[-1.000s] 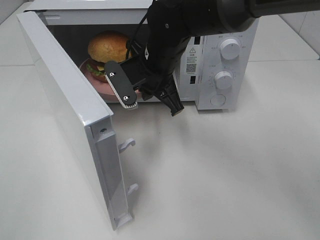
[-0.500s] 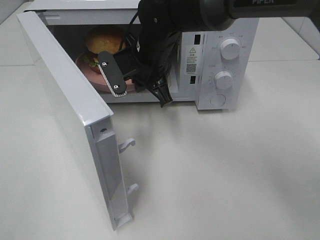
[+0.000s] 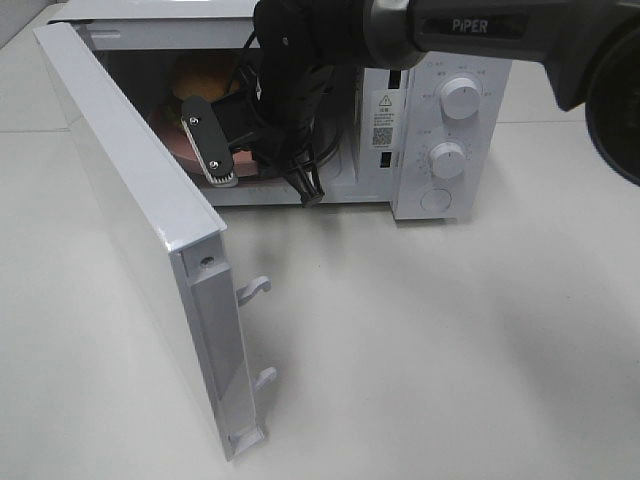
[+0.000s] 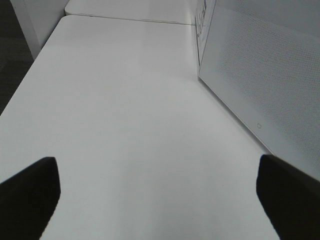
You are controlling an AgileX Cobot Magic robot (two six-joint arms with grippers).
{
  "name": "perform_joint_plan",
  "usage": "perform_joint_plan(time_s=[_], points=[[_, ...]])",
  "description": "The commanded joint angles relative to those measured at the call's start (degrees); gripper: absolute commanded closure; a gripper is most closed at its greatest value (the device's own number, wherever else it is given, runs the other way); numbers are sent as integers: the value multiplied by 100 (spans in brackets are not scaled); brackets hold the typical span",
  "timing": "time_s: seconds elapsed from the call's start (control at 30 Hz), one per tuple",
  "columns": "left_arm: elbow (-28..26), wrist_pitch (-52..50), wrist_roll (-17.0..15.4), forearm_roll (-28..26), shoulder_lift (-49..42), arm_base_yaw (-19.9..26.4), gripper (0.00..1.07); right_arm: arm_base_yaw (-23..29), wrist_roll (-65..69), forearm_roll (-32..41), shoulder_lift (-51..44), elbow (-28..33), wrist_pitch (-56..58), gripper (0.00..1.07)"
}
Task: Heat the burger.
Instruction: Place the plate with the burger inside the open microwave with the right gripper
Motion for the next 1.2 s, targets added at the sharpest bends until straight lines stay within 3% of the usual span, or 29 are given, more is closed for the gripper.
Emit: perform_joint_plan(time_s=[0.03, 1.2], points=[[23, -86, 0, -63, -17, -23, 4, -17, 63, -34, 29, -269, -206, 104], [23, -86, 0, -63, -17, -23, 4, -212, 166, 69, 183, -407, -384, 102]])
